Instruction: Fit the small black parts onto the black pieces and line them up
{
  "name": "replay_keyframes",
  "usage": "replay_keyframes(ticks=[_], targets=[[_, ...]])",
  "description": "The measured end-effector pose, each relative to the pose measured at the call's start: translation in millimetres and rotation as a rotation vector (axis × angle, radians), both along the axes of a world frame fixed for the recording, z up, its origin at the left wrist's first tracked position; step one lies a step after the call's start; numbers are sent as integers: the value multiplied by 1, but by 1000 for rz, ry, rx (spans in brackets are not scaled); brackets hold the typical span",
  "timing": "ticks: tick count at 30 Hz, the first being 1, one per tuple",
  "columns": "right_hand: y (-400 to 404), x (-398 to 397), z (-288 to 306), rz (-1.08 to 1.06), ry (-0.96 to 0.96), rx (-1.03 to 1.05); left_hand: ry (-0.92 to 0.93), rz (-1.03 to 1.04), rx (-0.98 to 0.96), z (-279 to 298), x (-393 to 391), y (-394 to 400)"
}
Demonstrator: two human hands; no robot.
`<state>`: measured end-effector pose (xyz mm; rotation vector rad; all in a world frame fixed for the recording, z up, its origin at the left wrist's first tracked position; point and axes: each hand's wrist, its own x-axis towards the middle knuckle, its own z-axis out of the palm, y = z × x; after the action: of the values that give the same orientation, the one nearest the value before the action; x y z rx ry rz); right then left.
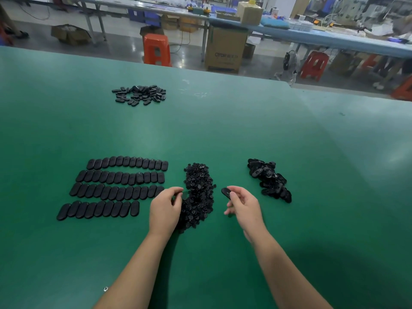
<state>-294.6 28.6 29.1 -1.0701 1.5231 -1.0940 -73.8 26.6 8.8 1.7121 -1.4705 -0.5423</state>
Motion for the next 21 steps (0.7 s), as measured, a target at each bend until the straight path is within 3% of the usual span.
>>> replay_keyframes(ticks=[5,13,21], targets=[[5,17,-11,-20,-76,-17,11,10,29,0,0,0],[11,22,-21,-16,125,-106,172,15,73,2,2,-2],[15,27,-21,-28,40,-125,477,13,159,12,3,-11]])
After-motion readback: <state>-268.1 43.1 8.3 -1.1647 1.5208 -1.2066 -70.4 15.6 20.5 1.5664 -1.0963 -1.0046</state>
